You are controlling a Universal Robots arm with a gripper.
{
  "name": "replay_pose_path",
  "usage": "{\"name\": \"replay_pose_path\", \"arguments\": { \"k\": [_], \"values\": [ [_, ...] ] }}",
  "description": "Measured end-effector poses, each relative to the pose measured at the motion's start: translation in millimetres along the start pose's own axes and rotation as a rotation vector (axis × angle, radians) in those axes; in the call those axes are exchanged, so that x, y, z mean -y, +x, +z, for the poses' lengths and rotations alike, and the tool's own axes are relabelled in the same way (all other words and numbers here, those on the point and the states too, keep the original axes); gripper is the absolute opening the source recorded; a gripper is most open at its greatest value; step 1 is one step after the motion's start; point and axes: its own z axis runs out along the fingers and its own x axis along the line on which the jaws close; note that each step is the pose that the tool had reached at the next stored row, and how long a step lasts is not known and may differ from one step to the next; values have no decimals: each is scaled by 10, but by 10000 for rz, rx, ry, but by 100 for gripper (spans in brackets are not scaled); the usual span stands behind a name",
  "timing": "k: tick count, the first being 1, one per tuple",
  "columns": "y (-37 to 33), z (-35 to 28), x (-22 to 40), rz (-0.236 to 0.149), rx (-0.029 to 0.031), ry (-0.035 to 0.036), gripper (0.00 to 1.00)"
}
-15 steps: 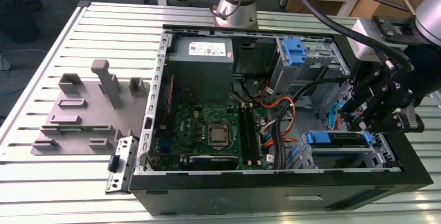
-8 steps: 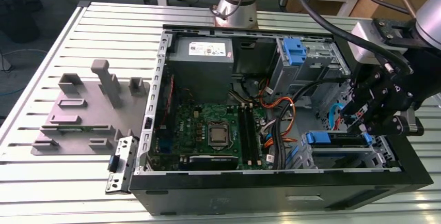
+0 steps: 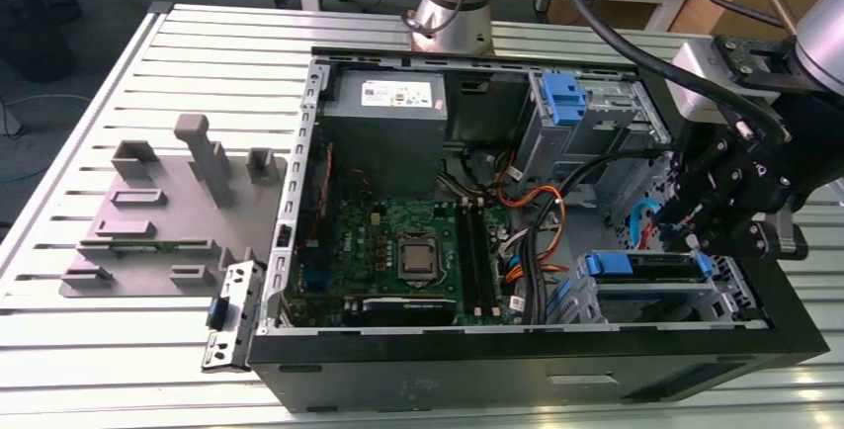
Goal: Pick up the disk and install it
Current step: 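Insert the first disk wire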
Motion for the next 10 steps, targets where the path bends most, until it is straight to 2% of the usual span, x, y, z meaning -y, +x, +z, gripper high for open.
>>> {"name": "replay_pose_path", "arguments": {
  "k": [2,3,5,10],
  "values": [
    [0,0,0,2,0,0,29],
    [0,0,0,2,-1,0,29],
    [0,0,0,4,0,0,17],
    [0,0,0,9,-1,0,16]
  ]
}}
